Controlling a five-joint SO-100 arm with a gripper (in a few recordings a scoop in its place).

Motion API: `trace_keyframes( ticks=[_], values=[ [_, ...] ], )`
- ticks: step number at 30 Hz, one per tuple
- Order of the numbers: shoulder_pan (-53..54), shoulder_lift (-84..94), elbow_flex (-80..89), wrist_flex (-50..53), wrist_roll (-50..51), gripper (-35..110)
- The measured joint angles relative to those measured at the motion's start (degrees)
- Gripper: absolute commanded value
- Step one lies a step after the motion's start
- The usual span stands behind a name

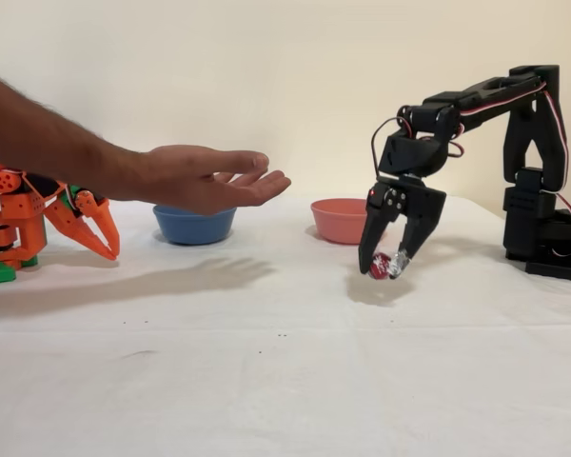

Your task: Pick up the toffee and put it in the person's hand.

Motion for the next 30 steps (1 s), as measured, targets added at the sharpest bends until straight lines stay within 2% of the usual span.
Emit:
trace_keyframes(
  ticks=[14, 30],
  values=[
    [7.7, 7.2, 0.1, 0.2, -4.7, 18],
    [15.7, 7.4, -6.0, -0.9, -8.7, 18]
  ],
)
